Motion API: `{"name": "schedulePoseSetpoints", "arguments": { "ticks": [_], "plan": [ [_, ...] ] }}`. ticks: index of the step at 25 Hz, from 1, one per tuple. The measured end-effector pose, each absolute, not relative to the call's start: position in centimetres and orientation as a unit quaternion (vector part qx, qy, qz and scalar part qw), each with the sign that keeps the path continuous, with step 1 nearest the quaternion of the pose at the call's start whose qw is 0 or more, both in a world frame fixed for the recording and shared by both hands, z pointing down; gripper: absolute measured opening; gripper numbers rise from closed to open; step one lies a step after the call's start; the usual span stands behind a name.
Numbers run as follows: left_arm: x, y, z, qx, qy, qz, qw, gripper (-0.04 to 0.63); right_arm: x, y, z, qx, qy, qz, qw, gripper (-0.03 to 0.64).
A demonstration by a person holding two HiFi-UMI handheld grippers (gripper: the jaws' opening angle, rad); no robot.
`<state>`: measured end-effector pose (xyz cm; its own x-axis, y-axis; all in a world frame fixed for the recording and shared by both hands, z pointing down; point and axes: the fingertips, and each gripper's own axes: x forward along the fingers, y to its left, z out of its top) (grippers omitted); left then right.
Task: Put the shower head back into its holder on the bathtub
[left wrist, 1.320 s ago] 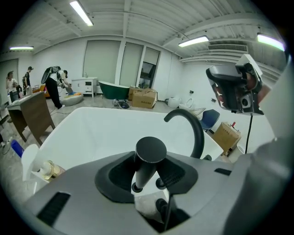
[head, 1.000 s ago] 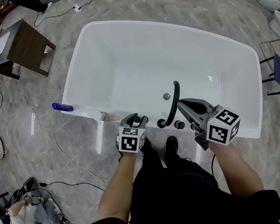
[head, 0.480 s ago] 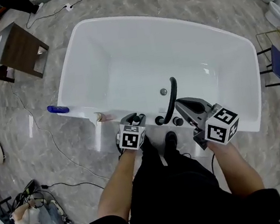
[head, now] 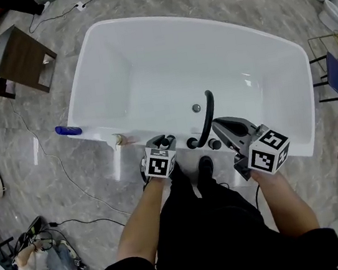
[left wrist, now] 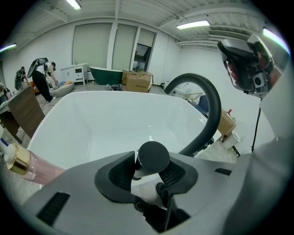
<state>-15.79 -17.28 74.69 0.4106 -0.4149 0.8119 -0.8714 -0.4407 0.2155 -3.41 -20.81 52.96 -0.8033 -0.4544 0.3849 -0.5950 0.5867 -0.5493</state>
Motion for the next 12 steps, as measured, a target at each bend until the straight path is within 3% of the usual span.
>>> {"name": "schedulePoseSetpoints", "arguments": {
  "ticks": [12],
  "plan": [
    [-15.93, -16.95, 75.85, 0.767, -0.413, 0.364, 0.329, 0.158, -2.56, -20.39, 53.18, 0.302, -0.882, 0.346, 0.106, 0.015]
  ]
}}
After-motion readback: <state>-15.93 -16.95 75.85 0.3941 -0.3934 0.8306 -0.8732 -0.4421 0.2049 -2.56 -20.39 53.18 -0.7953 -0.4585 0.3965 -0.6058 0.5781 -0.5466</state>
